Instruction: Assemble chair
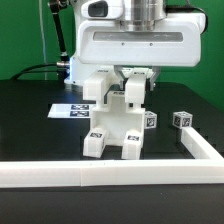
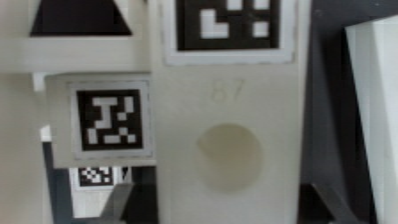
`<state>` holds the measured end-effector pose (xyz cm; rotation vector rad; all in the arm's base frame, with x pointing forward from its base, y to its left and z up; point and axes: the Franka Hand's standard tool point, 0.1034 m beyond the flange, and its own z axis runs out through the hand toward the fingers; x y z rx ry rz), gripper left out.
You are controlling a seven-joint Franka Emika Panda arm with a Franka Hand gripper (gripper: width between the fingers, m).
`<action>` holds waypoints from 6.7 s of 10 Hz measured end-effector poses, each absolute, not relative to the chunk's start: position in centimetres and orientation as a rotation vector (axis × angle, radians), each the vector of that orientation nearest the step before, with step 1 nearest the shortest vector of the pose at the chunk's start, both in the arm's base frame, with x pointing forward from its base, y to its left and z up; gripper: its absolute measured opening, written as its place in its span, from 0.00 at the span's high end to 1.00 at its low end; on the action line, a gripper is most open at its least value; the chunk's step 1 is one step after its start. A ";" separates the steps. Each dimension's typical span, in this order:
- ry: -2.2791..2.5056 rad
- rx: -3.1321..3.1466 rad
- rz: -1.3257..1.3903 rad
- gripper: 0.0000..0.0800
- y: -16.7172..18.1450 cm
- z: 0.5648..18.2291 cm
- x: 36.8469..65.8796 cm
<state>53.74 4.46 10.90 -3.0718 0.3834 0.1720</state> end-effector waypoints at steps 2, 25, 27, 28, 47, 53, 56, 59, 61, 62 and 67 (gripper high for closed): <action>0.372 -3.078 0.162 0.64 4.2 10.5 53.9; 0.367 -3.040 0.164 0.19 3.7 13.3 50.9; 0.367 -3.041 0.165 0.19 3.7 13.3 50.9; 0.327 -3.044 0.167 0.19 3.6 13.2 50.8; 0.218 -3.107 -0.038 0.19 1.1 9.9 51.8; 0.014 -3.140 -0.149 0.19 -0.6 9.9 55.2; 0.017 -3.140 -0.161 0.19 -0.3 10.1 55.5; 0.138 -3.121 -0.125 0.19 1.5 12.5 55.4; 0.238 -3.092 -0.139 0.19 2.2 14.2 55.1; 0.316 -3.072 -0.136 0.19 2.8 14.7 53.9; 0.499 -3.023 -0.092 0.19 6.4 14.3 50.6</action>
Offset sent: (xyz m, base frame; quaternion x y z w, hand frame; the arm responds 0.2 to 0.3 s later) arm 0.0080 0.0005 -0.0096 0.0109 0.0113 -0.0198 0.9997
